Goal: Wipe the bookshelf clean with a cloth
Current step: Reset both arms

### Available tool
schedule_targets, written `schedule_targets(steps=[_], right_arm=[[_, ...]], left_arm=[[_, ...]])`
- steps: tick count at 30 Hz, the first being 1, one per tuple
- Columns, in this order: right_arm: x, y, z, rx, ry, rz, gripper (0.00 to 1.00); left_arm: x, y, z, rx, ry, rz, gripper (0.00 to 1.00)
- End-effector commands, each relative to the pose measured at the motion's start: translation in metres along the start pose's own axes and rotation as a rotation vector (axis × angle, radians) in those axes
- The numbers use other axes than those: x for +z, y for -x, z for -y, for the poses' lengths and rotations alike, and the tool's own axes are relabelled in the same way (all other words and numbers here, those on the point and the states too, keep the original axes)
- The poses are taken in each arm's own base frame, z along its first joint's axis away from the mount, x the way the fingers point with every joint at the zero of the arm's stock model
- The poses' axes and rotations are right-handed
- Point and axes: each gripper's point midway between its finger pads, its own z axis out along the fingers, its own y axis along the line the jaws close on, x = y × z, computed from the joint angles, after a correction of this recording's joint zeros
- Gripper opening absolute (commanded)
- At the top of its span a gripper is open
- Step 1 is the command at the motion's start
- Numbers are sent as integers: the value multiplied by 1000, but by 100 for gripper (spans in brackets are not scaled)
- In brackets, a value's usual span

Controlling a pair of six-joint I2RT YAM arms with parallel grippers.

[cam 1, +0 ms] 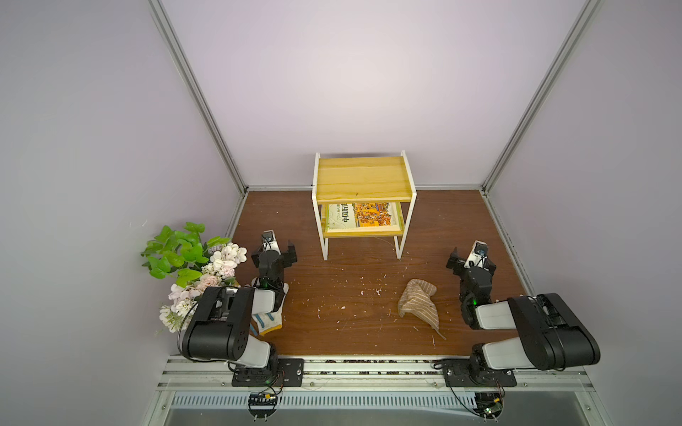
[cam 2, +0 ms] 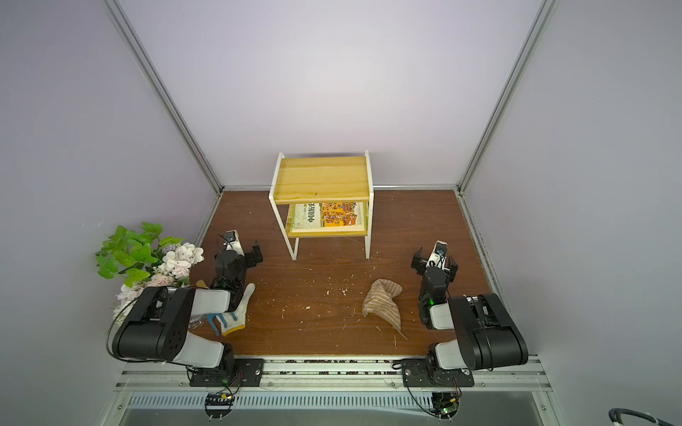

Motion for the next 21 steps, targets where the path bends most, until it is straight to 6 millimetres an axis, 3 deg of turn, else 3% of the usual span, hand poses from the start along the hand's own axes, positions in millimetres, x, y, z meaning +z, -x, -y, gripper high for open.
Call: schedule_targets(steps=[1,3,6,21], right_arm=[[-6,24,-19,-18,119,107,99],[-3,24,-26,-31,139,139,99],[15,12,-35,-66,134,31,100],[15,13,-30,-48,111,54,100]], left_arm=[[-14,13,8,-24,-80,137,100],[-14,16,7,-25,-77,145,100],[-12,14,7,-21,-75,121,100],[-12,13,8,-19,-76,120,100]])
